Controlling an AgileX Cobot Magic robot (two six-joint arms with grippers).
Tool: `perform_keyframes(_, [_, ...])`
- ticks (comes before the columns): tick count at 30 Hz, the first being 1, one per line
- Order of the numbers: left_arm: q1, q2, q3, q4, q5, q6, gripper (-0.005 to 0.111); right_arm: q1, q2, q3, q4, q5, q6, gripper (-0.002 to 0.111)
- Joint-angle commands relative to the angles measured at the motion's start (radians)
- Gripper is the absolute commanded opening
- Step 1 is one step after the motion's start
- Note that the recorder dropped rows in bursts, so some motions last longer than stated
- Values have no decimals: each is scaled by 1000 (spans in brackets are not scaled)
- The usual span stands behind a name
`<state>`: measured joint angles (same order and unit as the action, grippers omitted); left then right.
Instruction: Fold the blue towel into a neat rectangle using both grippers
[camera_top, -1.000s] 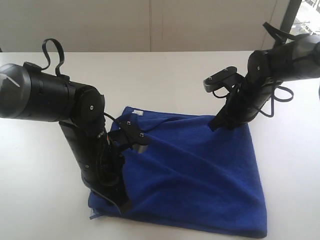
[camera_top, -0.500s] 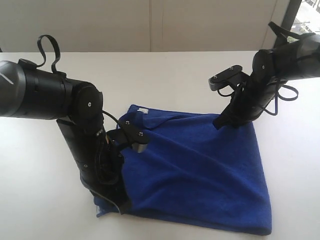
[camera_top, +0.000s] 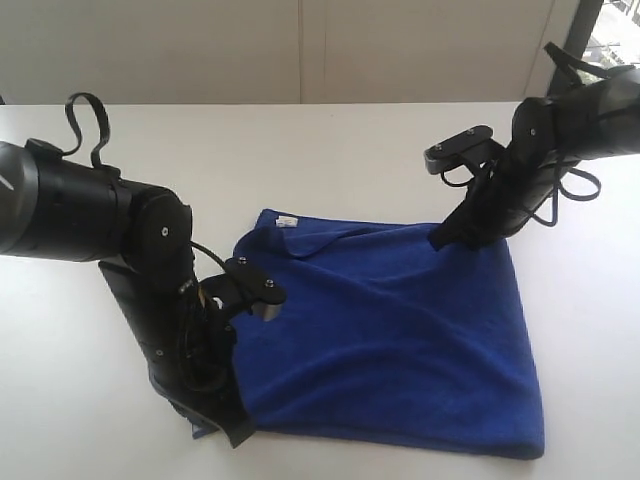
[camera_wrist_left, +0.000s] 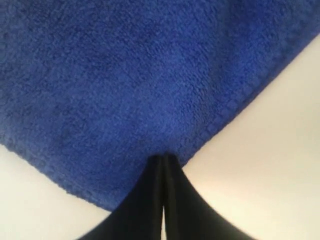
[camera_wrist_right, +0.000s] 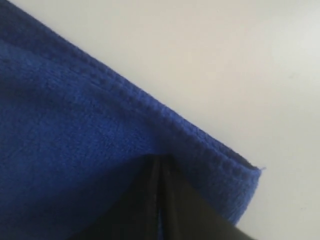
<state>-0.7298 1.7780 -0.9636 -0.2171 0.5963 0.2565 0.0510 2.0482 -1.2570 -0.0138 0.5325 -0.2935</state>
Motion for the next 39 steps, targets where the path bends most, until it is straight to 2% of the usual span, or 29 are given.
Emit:
perform_keyframes(1, [-3, 2, 32, -3, 5, -14, 0, -35, 37, 11, -31, 19, 9, 0])
perform_keyframes(10, [-3, -15, 32, -9, -30, -14, 0, -34, 35, 11, 6, 14, 1, 0])
perform_keyframes(20, [-3, -240, -58, -20, -61, -14, 0, -11, -118, 9, 73, -9, -67, 0])
perform_keyframes(23, [-1, -260, -75, 5, -106, -14, 0, -4, -166, 9, 93, 11, -67, 0])
perform_keyframes(27, [1, -245, -75, 54, -202, -12, 0, 21, -236, 9, 119, 127, -67, 0])
perform_keyframes(30, [30, -219, -79, 70, -227, -14, 0, 109, -298, 85, 254, 236, -172, 0])
perform_keyframes(33, [100, -219, -79, 70, -179, -14, 0, 280, -342, 263, 287, 139, -181, 0])
perform_keyframes(35, [113, -219, -79, 70, -124, -14, 0, 350, -338, 309, 287, 102, -150, 0])
perform_keyframes(39, [113, -219, -79, 70, -62, -10, 0, 419, -302, 361, 285, 61, -123, 0])
